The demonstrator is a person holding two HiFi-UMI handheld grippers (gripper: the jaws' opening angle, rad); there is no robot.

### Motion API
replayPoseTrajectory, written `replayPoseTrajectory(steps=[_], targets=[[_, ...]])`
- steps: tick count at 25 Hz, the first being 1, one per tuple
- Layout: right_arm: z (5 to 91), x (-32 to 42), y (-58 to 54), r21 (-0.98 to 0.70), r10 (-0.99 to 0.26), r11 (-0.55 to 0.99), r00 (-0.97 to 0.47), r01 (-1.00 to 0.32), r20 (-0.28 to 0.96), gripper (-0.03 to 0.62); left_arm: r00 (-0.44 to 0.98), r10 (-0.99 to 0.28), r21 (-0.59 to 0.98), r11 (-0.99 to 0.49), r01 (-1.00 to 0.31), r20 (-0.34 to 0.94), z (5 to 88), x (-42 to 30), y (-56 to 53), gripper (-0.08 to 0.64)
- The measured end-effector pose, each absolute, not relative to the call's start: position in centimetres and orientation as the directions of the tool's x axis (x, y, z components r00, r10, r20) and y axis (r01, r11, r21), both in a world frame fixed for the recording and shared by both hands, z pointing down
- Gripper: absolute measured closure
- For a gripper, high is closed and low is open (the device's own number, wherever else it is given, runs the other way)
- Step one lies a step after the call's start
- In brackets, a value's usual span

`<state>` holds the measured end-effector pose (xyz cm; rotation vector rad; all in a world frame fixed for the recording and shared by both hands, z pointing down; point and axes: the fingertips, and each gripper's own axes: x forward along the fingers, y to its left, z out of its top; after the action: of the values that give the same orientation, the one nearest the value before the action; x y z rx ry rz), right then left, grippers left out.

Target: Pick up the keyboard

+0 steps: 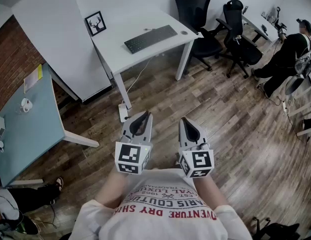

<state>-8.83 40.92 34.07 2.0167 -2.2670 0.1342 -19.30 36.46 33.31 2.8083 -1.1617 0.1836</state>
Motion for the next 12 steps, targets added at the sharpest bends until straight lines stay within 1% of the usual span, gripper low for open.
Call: replayPoseTrajectory(steps=[8, 12], targets=[[34.2, -8.6, 39.9, -0.003, -0.985, 0.101, -0.101, -0.995, 0.138, 0.566, 0.701, -0.697, 0.023, -0.707, -0.707, 0.152, 33.8, -19.2, 35.3, 0.522], [34.2, -8.5, 39.4, -0.026, -0.985, 0.098, -0.101, -0.995, 0.138, 0.566, 0.702, -0.694, 0.045, -0.705, -0.707, 0.159, 34.1, -19.4, 34.8, 0.522]])
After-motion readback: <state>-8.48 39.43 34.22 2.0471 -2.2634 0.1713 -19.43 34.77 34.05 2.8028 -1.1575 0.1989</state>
